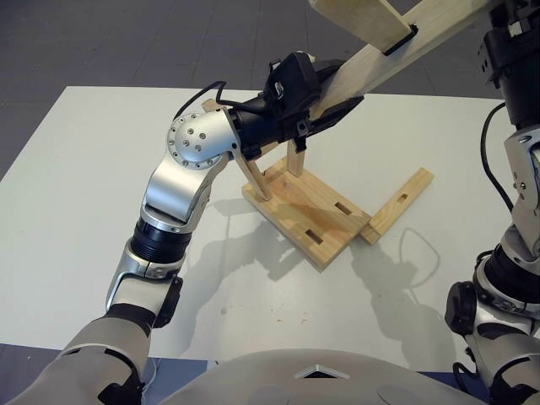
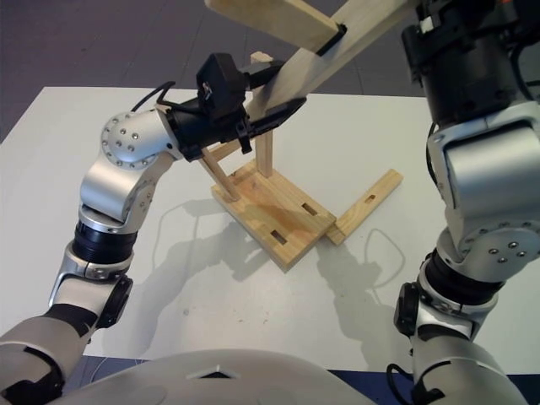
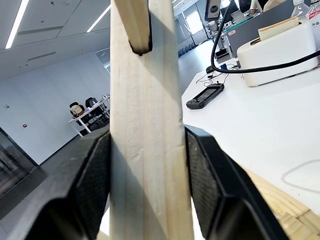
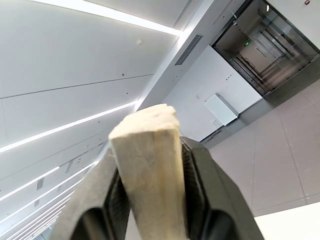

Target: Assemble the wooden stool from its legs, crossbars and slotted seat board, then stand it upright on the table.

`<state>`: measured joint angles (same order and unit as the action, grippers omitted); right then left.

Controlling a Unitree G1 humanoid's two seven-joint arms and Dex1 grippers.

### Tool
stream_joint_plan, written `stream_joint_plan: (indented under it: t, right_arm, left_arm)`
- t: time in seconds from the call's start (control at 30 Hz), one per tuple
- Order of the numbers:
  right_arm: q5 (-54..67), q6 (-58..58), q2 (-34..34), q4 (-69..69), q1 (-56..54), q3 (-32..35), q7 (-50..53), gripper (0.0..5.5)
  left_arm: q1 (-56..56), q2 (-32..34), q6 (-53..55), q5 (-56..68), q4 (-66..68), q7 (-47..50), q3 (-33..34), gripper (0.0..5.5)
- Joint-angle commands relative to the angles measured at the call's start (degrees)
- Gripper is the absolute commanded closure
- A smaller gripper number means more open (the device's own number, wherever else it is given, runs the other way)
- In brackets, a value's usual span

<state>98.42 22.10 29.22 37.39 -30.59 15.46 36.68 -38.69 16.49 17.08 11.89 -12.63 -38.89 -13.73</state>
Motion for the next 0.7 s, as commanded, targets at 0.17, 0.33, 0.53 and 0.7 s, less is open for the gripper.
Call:
stream_joint_plan:
  t: [0.17, 0.33, 0.53, 0.7]
  right_arm:
    - [-8.9, 2.4, 7.2, -4.9, 4.8, 6.2, -10.3, 4.47]
    - [-10.6, 5.2, 8.4, -6.1, 10.5, 7.7, -17.0, 4.47]
    - [-21.9, 10.8, 12.2, -5.7, 24.6, 3.5, -39.1, 4.47]
    - [-32.5, 10.1, 13.8, -8.4, 27.7, 2.0, -51.1, 4.47]
  left_arm:
    - [-3.8, 4.3, 24.4, 26.9, -4.3, -5.3, 15.0, 1.89]
    - [-7.7, 11.8, 31.0, 35.8, -2.2, -7.2, 23.0, 0.97]
    - [-17.4, 9.4, 24.5, 33.2, 14.1, 9.2, 33.9, 0.1]
    - [-17.2, 8.8, 22.0, 31.3, 17.8, 14.7, 35.2, 0.1]
